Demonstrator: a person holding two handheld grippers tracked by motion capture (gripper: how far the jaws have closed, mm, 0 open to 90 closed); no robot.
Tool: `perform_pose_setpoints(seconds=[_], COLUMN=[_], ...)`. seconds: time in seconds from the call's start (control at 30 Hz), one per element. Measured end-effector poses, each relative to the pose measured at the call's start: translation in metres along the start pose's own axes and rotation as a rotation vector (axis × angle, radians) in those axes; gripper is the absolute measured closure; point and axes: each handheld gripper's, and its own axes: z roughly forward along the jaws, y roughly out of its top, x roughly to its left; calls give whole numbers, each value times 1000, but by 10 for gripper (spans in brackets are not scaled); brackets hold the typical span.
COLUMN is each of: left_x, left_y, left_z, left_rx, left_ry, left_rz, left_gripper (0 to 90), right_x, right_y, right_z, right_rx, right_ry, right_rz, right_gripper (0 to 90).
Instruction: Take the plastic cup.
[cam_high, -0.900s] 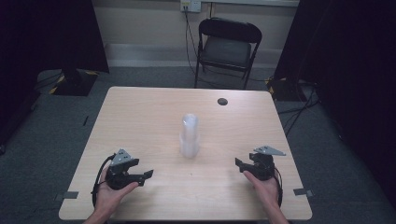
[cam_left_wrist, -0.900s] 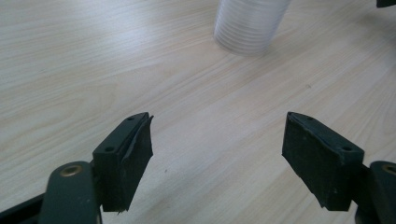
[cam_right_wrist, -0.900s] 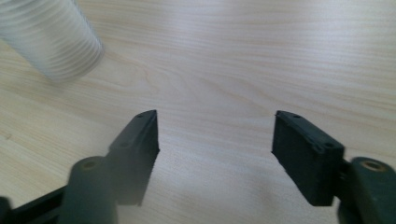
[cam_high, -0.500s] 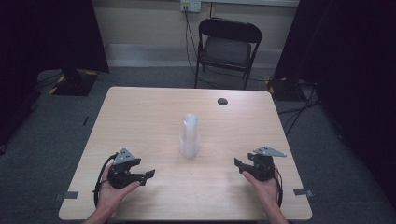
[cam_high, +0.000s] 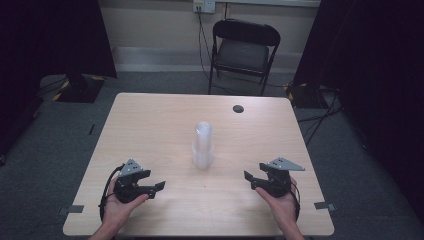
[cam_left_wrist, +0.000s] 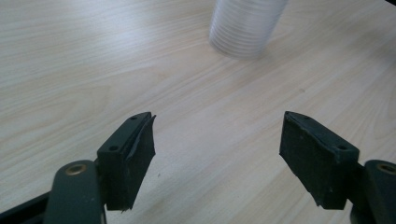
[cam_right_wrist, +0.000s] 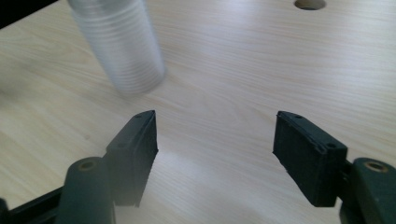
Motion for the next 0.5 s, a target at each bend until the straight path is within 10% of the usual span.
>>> perform_pose_setpoints(seconds=[0.5], left_x=[0], left_y=[0], left_z=[1], left_rx=[4], left_ry=[-6], left_rz=[1], left_gripper=[270], right_x=[18], right_y=[29], right_z=[7], right_rx=[-44], right_ry=[87], right_rz=[-27], right_gripper=[226])
